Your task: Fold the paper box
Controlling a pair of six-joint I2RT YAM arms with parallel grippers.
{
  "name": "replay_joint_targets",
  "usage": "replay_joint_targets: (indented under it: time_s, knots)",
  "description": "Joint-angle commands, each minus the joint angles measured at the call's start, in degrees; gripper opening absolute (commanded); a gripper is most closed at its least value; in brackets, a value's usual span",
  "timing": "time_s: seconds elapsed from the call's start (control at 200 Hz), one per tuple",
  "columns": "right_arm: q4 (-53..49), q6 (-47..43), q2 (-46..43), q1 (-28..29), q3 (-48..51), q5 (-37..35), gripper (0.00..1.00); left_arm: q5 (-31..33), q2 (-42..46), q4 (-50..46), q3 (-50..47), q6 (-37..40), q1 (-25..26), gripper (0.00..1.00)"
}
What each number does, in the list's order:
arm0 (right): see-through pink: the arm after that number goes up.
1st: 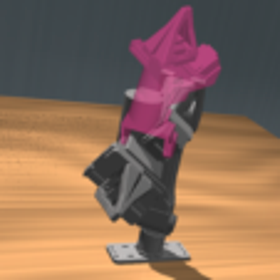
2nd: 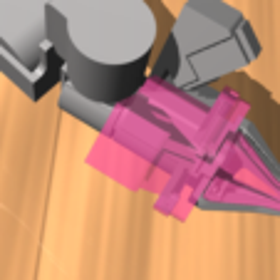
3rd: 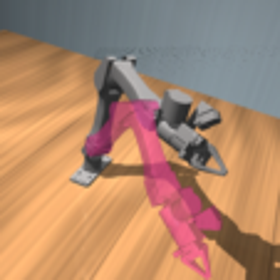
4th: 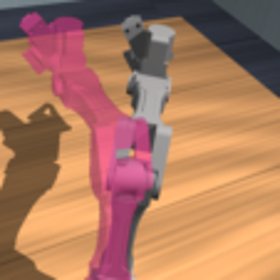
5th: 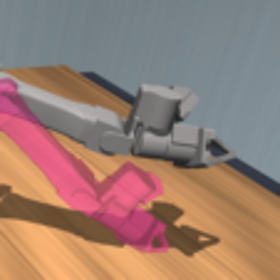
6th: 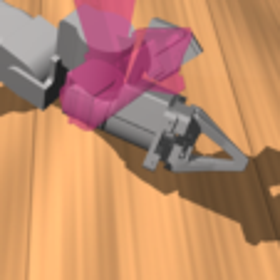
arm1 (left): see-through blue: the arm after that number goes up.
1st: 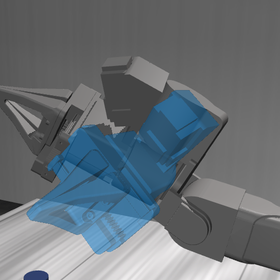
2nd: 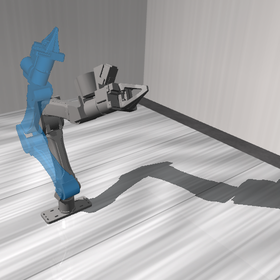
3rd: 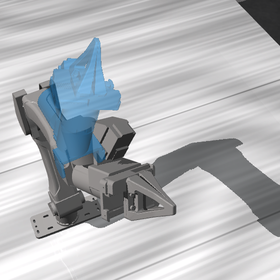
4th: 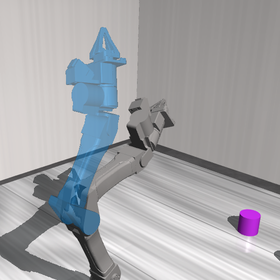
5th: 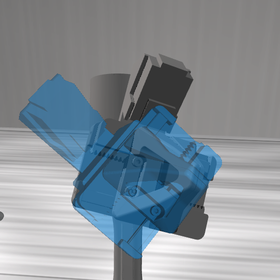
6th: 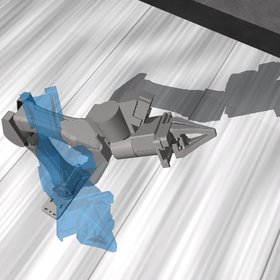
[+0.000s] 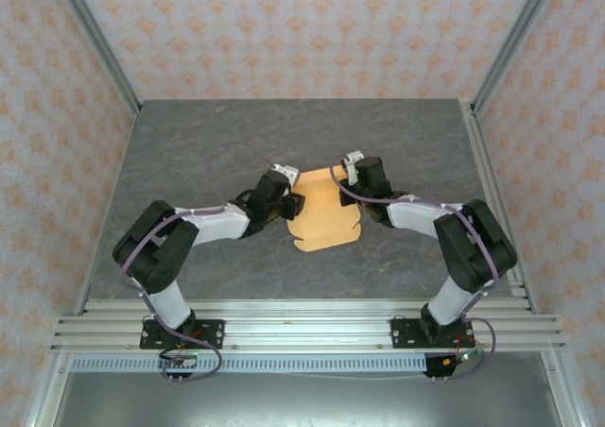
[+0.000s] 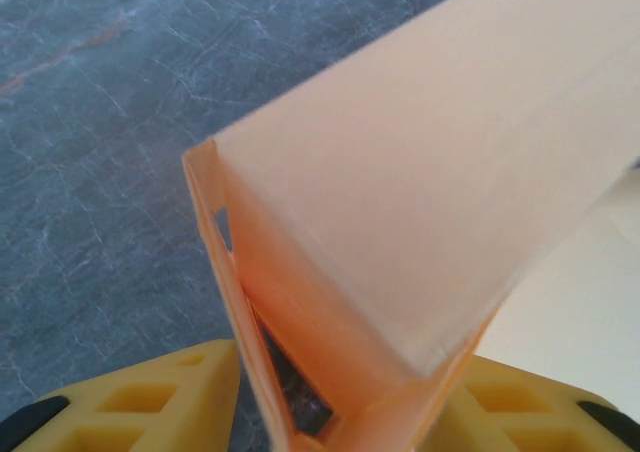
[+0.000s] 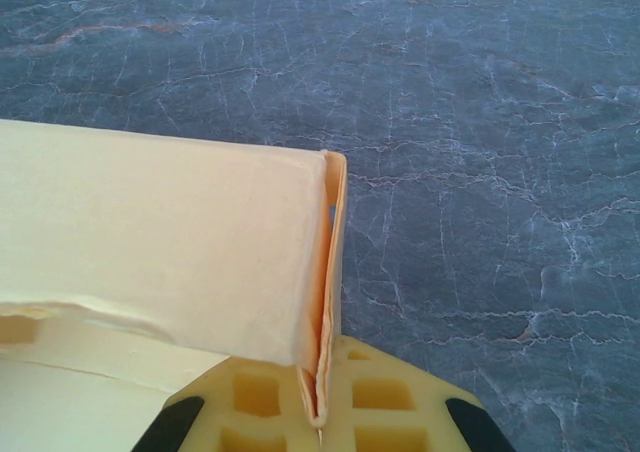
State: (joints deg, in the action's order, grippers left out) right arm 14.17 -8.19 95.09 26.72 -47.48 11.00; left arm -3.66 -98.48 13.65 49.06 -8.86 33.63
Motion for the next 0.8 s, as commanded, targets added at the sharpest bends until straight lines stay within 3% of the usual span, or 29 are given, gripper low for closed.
replay_joint_targets:
  time_s: [0.0,0.18,0.495,0.601,0.686,0.791]
  knots:
    - [0.61,0.00,-1.39,0.48,0.79,1.78,0.00,5.85,-1.73,3.19,2.55,1.70,1.08,0.46]
    - [1.03,0.90,-1.50,0.44,1.47,1.61,0.00,12.81,-4.90,4.86,4.16,-0.45,1.18,0.29]
    - [0.86,1.50,-0.52,1.47,0.86,0.50,0.00,19.35,-8.43,5.51,5.65,-3.19,1.60,0.17]
    - [1.11,2.80,0.54,2.17,0.34,-0.15,0.00,21.55,-9.02,4.33,6.49,-2.91,2.01,0.00]
    - [1.70,4.25,2.46,2.50,-0.42,-0.81,0.00,21.34,-9.19,4.55,6.40,-2.78,2.06,0.00]
    - [2.38,4.84,5.02,2.46,-1.35,-1.95,0.14,21.07,-9.04,4.28,6.38,-2.01,2.10,0.00]
